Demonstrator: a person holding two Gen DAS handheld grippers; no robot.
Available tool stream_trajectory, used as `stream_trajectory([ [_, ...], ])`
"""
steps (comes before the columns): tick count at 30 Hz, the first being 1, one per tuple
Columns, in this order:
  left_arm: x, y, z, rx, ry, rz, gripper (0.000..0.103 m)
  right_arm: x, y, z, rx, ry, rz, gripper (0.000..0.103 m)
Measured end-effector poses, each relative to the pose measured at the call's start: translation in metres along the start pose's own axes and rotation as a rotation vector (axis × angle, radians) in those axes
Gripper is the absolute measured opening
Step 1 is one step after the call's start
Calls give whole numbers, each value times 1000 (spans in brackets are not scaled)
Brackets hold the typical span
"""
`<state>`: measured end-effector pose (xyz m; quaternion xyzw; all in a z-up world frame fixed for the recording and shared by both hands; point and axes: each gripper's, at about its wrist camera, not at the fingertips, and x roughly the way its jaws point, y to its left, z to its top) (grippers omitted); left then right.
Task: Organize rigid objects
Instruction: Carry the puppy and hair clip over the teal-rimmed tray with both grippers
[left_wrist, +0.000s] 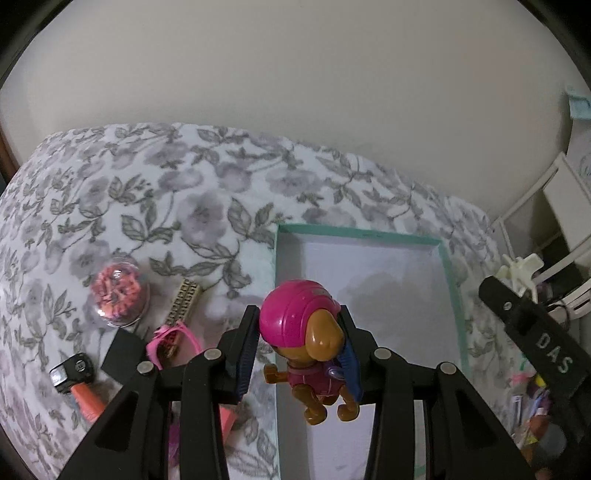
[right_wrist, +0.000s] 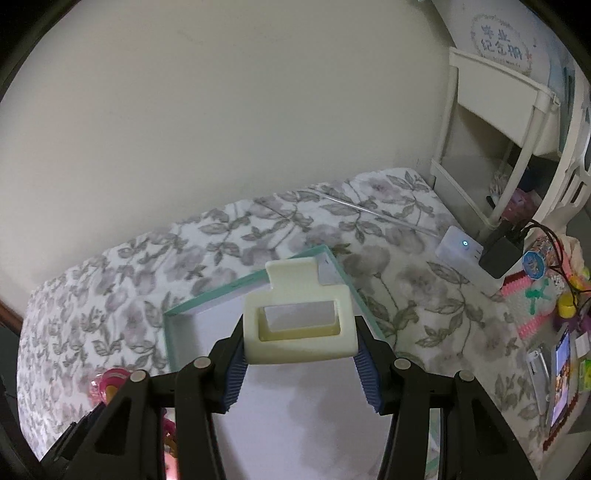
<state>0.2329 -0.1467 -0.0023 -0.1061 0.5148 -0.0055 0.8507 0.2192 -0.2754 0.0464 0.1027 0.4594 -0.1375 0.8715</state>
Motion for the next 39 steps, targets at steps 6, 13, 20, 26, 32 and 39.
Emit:
stream_trajectory([
  [6, 19, -9, -5, 61, -14, -6, 42, 21, -5, -3, -44, 20, -22, 55],
  [13, 39, -24, -18, 152, -26, -14, 42, 63, -7, -27, -73, 120, -34, 55],
  [20, 49, -22, -22, 167, -14, -6, 42, 80, -14, -39, -72, 153, -50, 55],
  [26, 52, -12, -20, 141, 6, -19, 42, 89, -14, -46, -78, 184, -42, 55],
  [32, 56, -11, -22, 137, 33, -24, 43, 94, -12, -50, -93, 212, -42, 55],
  [39, 52, -12, -19, 140, 34, -35, 43, 96, -10, -52, -103, 232, -38, 55],
])
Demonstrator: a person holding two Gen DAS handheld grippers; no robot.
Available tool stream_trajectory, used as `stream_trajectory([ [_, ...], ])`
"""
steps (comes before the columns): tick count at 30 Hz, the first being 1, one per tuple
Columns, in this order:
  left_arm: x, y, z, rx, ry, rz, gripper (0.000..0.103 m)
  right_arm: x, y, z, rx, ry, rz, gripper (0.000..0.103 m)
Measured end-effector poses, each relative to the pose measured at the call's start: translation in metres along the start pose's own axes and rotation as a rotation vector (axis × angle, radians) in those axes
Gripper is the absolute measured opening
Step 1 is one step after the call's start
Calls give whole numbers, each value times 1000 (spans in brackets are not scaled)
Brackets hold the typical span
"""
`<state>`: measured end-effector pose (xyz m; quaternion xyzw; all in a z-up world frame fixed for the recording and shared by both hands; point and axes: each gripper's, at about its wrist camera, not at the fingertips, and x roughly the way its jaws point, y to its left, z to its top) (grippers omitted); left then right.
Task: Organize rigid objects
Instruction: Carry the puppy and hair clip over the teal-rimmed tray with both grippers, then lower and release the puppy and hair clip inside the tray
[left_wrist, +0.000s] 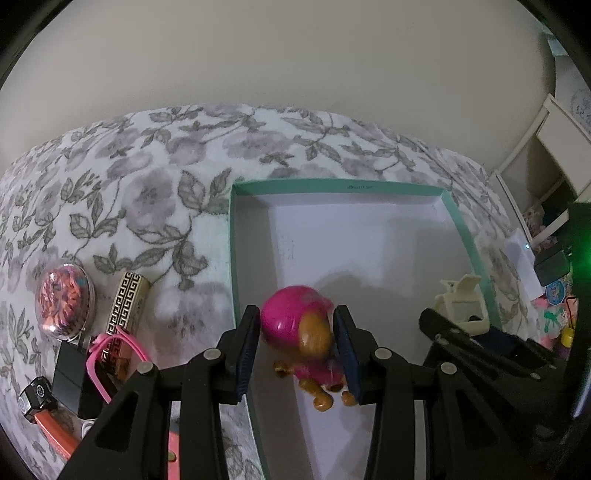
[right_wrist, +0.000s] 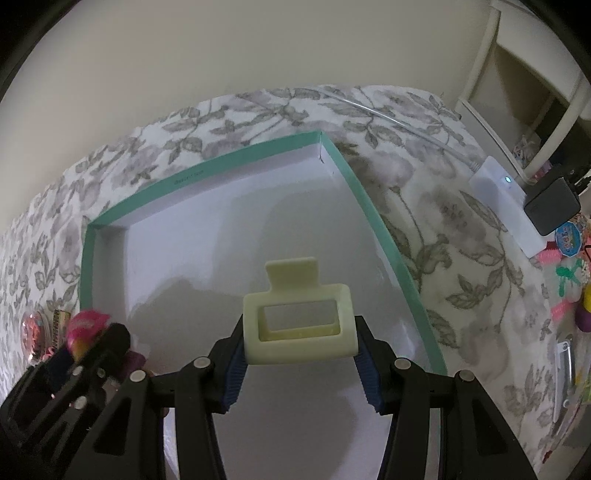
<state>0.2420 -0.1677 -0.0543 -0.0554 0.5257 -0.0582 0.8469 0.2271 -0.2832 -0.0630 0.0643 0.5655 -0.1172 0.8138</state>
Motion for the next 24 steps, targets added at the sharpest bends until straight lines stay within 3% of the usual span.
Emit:
stream_trajectory([
  [12, -24, 9, 14, -16, 6, 37, 44, 3, 5, -1, -23, 26, 8, 56],
  [16, -22, 17, 15, -39, 21, 68, 57, 2, 6, -1, -35, 28, 4, 56],
  [21, -14, 32, 12, -90, 60, 105, 60, -2, 6, 1, -41, 14, 4, 56],
  [24, -12, 42, 11, -121, 71, 125, 68, -7, 7, 2, -43, 3, 5, 56],
])
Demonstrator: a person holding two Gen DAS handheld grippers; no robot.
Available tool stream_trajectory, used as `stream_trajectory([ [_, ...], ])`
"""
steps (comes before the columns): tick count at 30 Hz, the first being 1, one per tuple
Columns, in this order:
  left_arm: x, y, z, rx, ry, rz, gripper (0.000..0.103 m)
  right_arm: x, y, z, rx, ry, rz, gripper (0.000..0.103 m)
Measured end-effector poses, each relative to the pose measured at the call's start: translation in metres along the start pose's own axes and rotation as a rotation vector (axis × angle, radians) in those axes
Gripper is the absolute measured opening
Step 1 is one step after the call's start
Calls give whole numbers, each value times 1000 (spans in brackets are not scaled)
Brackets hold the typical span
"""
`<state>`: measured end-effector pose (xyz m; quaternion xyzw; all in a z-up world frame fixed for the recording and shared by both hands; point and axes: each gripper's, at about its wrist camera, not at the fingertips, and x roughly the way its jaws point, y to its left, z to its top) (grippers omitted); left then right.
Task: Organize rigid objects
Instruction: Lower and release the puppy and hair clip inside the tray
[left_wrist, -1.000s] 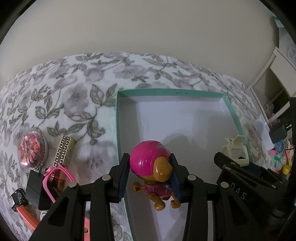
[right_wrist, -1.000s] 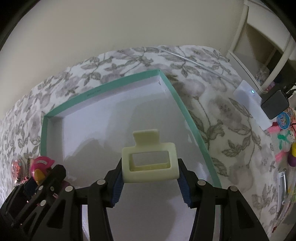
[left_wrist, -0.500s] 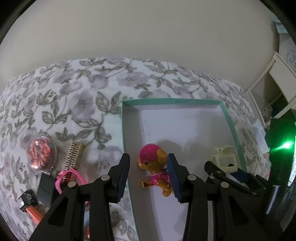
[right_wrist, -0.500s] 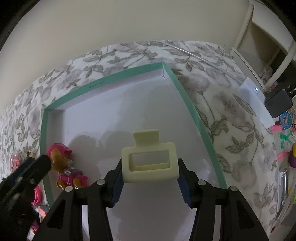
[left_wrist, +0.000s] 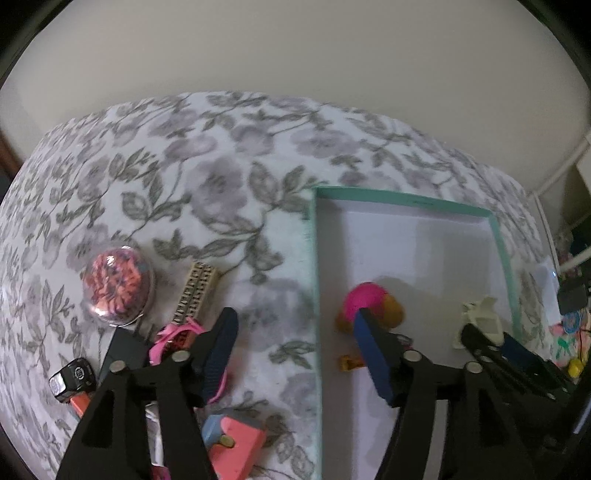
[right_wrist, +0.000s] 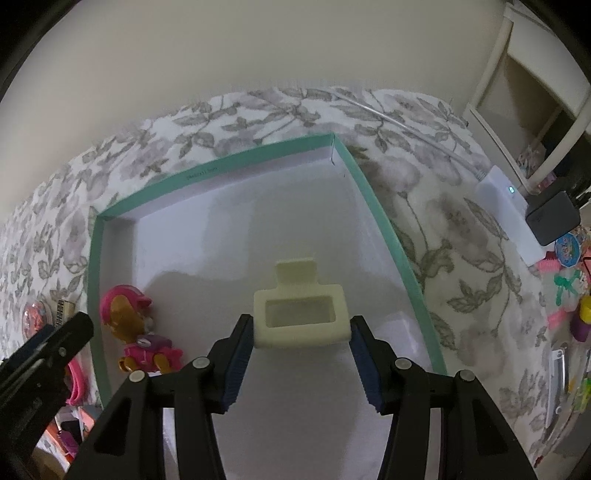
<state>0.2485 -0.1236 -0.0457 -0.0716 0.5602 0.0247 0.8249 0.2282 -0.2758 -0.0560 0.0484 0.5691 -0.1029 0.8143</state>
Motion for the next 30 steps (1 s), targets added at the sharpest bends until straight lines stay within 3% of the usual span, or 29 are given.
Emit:
stream_trajectory([
  [3, -2, 11, 2, -28, -4, 15, 69, -7, 2, 2, -7, -18, 0, 57],
  [5, -5, 17, 4, -44, -15, 22, 85, -13, 3, 4, -13, -36, 8, 66],
  [6, -6, 20, 4, -51, -23, 20, 87, -16, 4, 4, -14, -45, 13, 71],
  [10, -7, 31, 6, -80, -34, 15, 89, -23, 10, 8, -35, -65, 19, 73],
  [12, -7, 36, 7, -92, -35, 7, 90, -27, 13, 8, -49, -80, 16, 80],
  [16, -9, 43, 10, -119, -49, -12, 102, -29, 18, 7, -65, -88, 19, 85],
  [23, -17, 54, 13, -143, -75, -19, 103, -31, 21, 7, -87, -102, 17, 102],
  [30, -22, 69, 14, -192, -77, -7, 103, -38, 29, 7, -112, -122, 25, 103],
])
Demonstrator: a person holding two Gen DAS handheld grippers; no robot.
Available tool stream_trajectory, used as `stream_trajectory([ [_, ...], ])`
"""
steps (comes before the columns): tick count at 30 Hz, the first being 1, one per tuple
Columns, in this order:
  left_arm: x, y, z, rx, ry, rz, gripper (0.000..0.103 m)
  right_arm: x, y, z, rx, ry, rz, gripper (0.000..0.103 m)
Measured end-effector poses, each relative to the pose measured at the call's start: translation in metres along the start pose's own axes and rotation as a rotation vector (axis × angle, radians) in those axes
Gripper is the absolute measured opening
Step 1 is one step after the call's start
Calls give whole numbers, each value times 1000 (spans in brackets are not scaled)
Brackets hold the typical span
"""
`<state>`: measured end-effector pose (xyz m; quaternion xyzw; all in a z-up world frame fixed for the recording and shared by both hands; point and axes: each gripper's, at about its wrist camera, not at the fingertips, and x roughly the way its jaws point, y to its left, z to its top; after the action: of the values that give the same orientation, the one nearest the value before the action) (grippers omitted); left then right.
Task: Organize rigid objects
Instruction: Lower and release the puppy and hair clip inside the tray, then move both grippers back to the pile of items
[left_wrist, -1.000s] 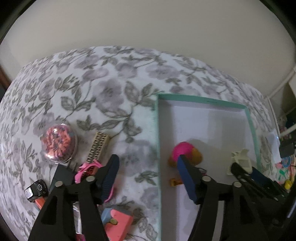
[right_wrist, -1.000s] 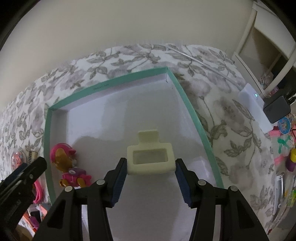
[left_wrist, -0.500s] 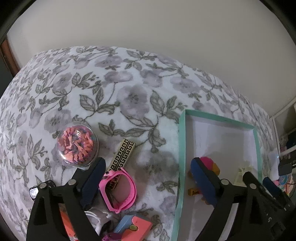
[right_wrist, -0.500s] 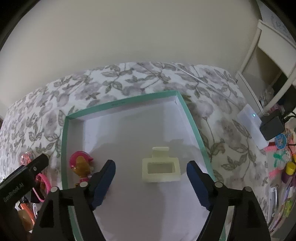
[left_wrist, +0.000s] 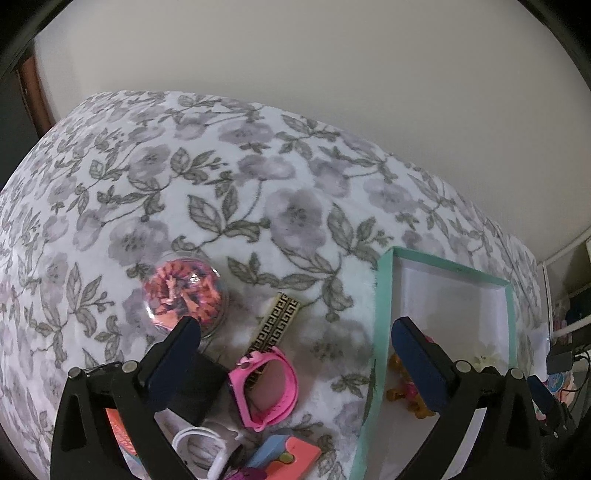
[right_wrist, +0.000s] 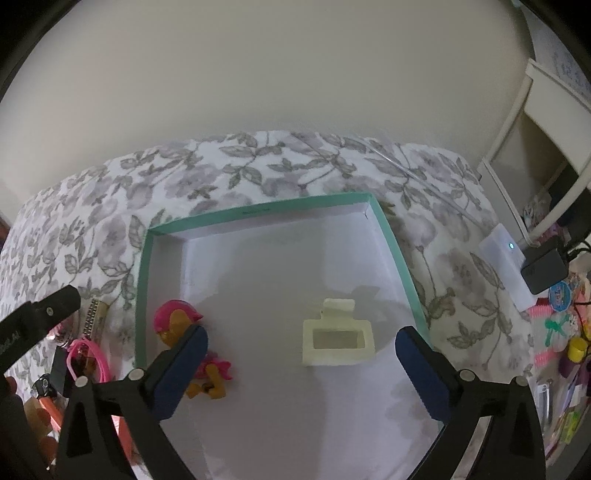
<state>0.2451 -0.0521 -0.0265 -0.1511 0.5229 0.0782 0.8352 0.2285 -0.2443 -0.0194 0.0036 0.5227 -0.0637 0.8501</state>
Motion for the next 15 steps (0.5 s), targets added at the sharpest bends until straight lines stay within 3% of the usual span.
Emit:
stream_trajectory([
  [5, -16, 6, 1, -23, -25, 0, 103, -14, 9, 1, 21, -33, 22, 103],
  [9, -40, 16, 1, -98, -56, -35, 103, -31, 21, -2, 5, -43, 56, 103],
  [15, -80, 23, -4, -57, -106, 3, 103, -62, 36, -11, -19, -49, 90, 103],
])
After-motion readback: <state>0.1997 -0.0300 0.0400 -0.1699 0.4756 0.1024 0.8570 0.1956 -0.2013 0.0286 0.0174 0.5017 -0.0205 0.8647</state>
